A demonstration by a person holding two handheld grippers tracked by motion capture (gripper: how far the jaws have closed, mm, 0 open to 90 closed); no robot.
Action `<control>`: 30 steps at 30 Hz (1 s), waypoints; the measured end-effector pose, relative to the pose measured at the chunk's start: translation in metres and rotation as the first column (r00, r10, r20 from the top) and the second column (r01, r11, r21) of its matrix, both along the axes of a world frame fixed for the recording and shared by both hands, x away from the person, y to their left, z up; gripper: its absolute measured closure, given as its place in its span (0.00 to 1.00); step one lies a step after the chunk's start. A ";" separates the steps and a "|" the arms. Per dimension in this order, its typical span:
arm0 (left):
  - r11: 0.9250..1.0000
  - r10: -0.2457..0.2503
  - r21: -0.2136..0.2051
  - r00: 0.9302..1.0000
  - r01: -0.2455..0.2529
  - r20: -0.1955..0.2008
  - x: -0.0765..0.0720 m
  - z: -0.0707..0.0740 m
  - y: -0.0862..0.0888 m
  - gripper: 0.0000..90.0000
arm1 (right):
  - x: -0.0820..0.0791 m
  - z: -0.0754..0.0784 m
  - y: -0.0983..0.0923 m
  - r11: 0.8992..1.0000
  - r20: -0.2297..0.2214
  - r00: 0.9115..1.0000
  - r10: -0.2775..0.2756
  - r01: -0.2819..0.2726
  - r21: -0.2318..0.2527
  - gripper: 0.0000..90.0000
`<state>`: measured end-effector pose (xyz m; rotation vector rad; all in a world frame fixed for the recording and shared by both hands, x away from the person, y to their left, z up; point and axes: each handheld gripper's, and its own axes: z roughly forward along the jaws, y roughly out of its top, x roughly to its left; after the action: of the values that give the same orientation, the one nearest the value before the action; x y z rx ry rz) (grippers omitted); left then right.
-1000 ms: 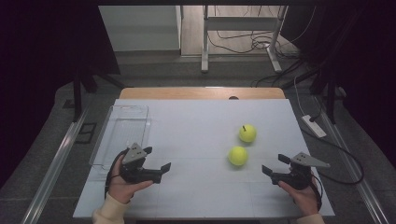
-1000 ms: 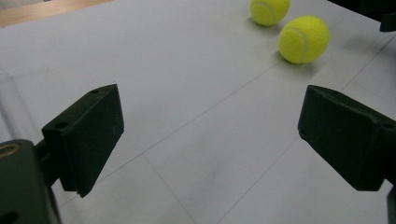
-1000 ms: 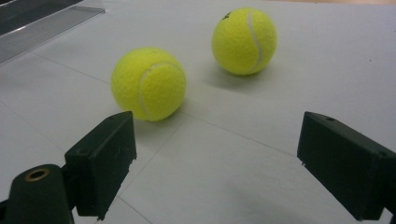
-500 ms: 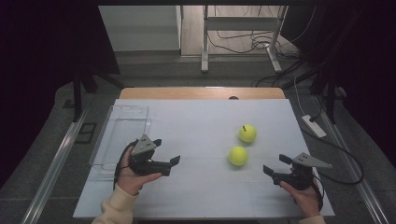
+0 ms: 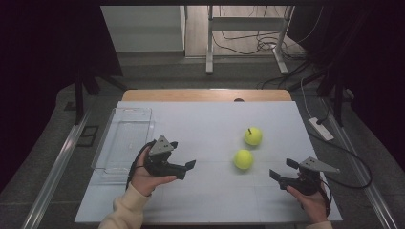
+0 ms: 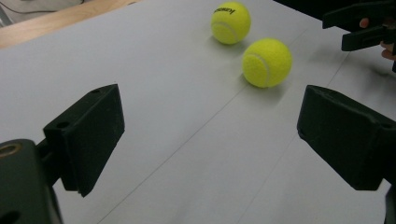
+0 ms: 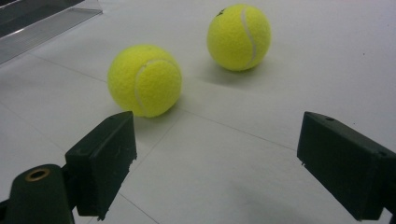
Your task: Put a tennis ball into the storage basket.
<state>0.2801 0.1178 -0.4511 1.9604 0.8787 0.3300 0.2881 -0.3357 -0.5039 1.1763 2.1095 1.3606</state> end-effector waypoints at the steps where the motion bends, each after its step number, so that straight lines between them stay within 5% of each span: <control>1: 1.000 -0.003 0.001 1.000 0.003 -0.003 0.000 0.000 -0.001 0.10 | 0.000 0.000 0.000 1.000 -0.001 1.000 -0.001 0.001 0.000 0.13; 30: 0.997 -0.041 0.065 0.998 0.044 -0.051 0.026 0.001 -0.030 0.10 | 0.003 -0.003 0.004 1.000 -0.007 1.000 0.013 -0.013 -0.018 0.13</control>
<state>0.3060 0.0881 -0.4498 2.0537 0.8663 0.2900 0.2908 -0.3313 -0.5066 1.1634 2.1335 1.3424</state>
